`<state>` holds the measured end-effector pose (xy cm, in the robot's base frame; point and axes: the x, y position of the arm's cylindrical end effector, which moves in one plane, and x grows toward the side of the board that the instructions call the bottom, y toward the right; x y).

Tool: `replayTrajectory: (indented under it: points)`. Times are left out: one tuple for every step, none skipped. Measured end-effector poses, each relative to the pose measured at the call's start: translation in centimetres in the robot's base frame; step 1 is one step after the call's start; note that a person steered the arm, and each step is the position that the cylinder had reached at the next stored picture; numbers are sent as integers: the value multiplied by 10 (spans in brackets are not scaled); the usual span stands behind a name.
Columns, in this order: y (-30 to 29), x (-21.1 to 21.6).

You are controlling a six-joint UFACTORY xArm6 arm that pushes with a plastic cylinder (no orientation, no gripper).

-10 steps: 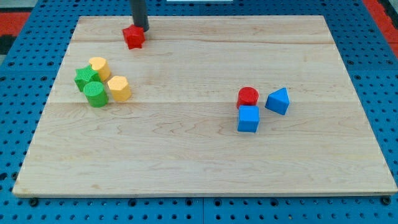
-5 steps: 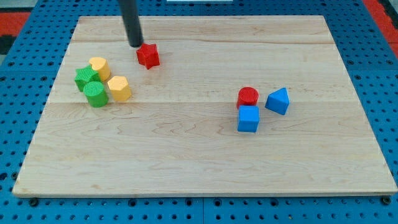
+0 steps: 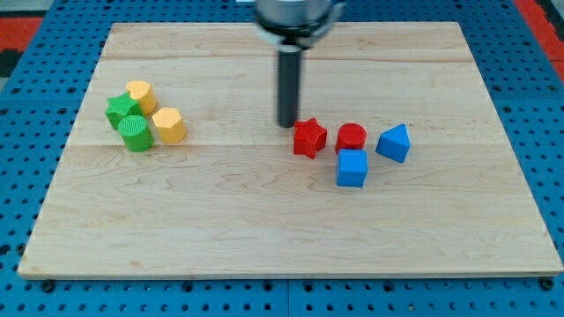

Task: Move red blocks to the top of the blue blocks

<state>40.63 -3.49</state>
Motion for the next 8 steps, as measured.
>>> replayTrajectory:
  points:
    - [-1,25]
    - [30,42]
    - [21,90]
    - [40,97]
    - [56,162]
    - [97,148]
    - [98,107]
    - [78,104]
